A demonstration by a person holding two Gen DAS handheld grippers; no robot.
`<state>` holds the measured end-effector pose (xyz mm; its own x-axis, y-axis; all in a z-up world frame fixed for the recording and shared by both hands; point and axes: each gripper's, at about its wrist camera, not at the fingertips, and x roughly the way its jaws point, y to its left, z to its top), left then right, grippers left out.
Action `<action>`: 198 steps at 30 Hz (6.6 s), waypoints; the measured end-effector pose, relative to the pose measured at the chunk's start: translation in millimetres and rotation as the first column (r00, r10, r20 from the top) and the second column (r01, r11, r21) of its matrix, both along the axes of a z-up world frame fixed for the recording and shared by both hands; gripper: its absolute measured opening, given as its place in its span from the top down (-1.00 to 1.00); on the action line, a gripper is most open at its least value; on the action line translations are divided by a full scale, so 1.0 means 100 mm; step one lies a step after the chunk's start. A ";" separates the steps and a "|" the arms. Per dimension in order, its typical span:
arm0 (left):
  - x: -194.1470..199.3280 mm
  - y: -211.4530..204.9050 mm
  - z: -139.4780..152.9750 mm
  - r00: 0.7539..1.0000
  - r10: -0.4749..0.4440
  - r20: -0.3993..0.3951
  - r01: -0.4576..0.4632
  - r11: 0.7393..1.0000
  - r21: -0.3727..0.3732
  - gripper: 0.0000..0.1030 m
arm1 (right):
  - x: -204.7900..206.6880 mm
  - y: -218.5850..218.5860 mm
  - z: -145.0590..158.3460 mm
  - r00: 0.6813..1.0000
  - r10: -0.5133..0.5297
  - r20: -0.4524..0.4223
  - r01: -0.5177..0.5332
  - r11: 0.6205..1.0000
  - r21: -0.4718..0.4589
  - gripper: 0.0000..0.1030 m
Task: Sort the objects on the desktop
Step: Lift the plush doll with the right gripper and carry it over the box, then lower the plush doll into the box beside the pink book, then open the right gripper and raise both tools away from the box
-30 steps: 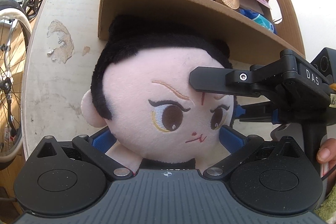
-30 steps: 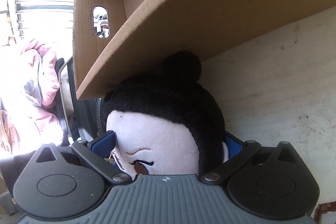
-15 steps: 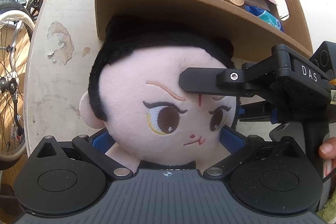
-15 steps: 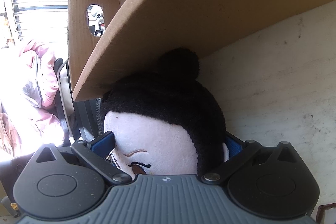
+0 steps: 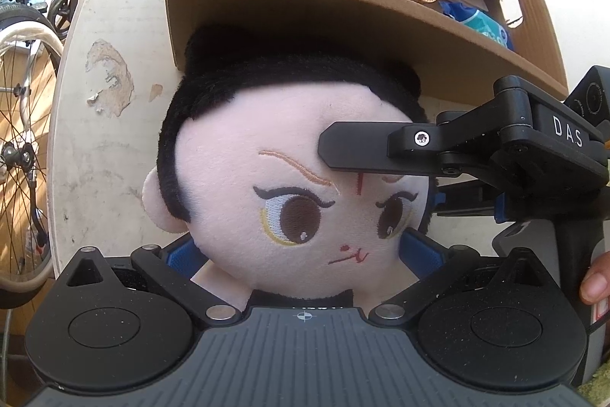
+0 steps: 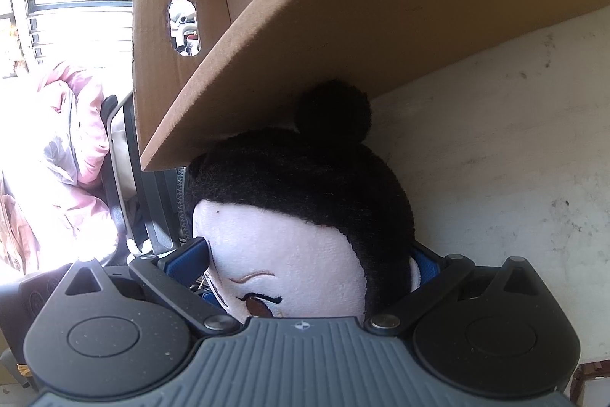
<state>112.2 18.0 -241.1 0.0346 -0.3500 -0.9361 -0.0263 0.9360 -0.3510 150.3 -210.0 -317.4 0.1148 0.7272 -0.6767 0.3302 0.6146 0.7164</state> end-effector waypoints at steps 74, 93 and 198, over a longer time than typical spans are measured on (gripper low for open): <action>0.82 -0.24 1.76 0.934 -0.117 0.339 0.086 0.991 0.105 -1.00 | 1.09 -0.31 1.95 0.947 -0.061 0.316 0.058 0.998 0.019 -1.00; 1.79 -0.21 0.99 0.951 -0.036 0.308 -0.003 0.992 0.124 -1.00 | 2.19 -0.45 0.95 0.965 -0.015 0.260 -0.001 0.998 0.060 -1.00; -0.21 -0.19 2.93 0.541 -0.022 0.841 -0.262 0.945 0.194 -1.00 | -1.08 -0.04 3.74 0.609 0.291 0.738 0.488 0.595 -0.638 -1.00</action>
<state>91.0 -0.6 51.7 0.8588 -0.0274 -0.5116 0.0211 0.9996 -0.0181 42.4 -214.3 56.4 0.8478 -0.0409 -0.5288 0.0541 0.9985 0.0094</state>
